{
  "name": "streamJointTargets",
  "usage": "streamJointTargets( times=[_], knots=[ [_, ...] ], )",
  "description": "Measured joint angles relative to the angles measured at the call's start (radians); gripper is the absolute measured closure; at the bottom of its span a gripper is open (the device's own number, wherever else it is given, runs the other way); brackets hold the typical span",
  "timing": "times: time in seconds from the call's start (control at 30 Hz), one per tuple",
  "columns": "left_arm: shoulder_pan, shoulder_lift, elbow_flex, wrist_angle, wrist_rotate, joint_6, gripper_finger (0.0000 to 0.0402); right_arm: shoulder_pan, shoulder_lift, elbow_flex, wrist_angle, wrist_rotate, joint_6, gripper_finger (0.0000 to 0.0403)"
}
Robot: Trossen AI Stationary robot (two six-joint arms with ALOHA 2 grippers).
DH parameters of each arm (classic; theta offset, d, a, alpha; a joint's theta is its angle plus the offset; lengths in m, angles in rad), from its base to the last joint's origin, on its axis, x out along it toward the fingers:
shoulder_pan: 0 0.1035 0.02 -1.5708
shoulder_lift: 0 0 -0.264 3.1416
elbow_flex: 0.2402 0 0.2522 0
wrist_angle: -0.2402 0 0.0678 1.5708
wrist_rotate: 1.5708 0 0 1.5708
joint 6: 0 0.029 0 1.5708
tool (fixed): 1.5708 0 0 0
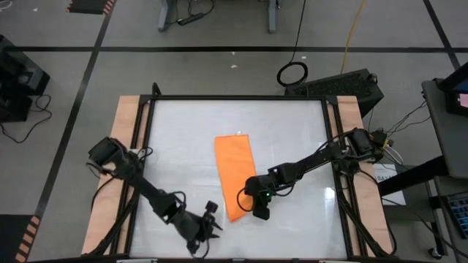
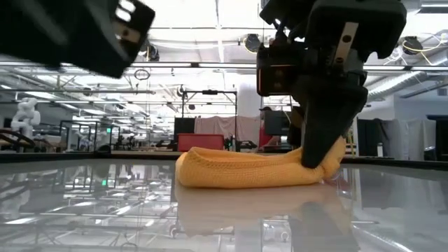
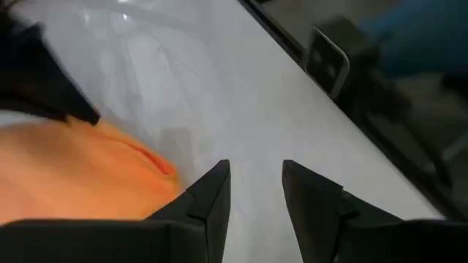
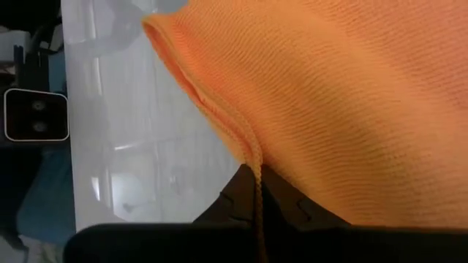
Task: Roll towel
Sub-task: Roll the orange towel
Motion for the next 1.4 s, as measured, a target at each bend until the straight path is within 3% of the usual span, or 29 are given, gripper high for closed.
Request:
streamJointTargets(
  times=[0.3,0.57,0.9,1.4],
  knots=[
    [0.014,0.128,0.082,0.078,-0.004,0.190,0.0269,0.000,0.000,0.000,0.022,0.000,0.019,0.0402],
    [0.097,0.205,0.133,0.069,0.105,0.182,0.0269,0.000,0.000,0.001,0.052,0.001,0.030,0.0402],
    [0.139,0.205,0.137,-0.094,0.057,0.129,0.0269,0.000,0.000,0.002,0.056,0.003,0.030,0.0403],
    [0.134,0.195,0.136,-0.161,-0.004,0.129,0.0269,0.036,0.000,0.002,0.057,0.002,0.030,0.0399]
  ],
)
